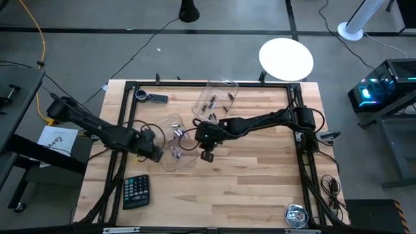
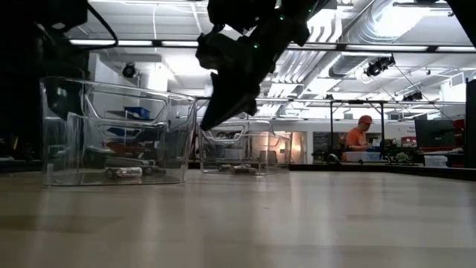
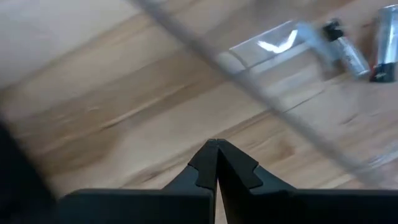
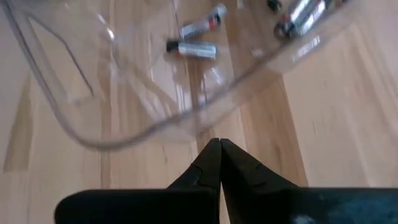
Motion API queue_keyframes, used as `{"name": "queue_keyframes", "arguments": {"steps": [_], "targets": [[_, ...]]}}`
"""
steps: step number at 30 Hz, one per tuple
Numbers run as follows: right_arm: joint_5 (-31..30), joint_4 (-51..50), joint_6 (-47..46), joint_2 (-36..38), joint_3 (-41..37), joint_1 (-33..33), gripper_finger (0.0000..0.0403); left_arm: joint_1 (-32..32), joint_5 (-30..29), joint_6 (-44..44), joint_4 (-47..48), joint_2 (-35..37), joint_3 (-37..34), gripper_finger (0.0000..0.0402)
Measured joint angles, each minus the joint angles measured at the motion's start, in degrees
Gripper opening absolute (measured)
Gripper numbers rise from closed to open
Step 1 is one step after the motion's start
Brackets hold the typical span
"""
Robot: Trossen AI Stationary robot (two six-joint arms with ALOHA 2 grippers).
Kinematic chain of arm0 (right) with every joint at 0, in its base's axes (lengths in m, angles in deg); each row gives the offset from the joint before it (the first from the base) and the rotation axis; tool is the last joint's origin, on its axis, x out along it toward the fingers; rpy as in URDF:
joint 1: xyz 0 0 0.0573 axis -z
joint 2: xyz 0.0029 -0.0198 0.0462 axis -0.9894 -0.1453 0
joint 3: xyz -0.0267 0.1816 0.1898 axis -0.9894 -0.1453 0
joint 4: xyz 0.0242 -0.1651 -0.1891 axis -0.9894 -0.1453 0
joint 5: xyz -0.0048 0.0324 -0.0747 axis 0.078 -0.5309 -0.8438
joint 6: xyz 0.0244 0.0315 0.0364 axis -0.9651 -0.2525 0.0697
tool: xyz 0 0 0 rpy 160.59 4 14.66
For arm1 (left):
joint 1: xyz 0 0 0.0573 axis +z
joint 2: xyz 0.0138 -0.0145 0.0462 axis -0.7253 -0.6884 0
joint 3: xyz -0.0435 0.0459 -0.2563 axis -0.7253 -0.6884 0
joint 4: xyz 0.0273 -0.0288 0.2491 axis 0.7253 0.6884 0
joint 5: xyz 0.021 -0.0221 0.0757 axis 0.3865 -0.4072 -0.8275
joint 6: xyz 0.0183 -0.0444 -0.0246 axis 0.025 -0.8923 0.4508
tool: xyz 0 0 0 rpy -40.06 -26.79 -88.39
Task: Sort batteries
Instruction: Move the transparent bins to the center of the table
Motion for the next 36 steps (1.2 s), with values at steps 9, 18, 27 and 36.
{"name": "queue_keyframes", "arguments": {"steps": [9,18,27,36], "targets": [[7.3,9.4,-0.5,-3.3,0.0,-2.1,0.0000,4.9,-8.2,2.1,-8.3,-9.0,-0.9,0.0000],[4.8,5.3,0.6,0.9,0.0,-0.4,0.0000,11.2,-13.2,6.1,-8.7,-6.6,-1.0,0.0000],[-3.8,-5.6,6.6,9.9,0.1,9.9,0.0000,8.6,-12.0,1.8,-11.7,-4.2,-1.0,0.0000],[-7.1,-13.9,3.3,8.0,0.0,18.4,0.0000,4.3,-14.4,-4.1,-19.2,-5.1,-1.0,0.0000]]}}
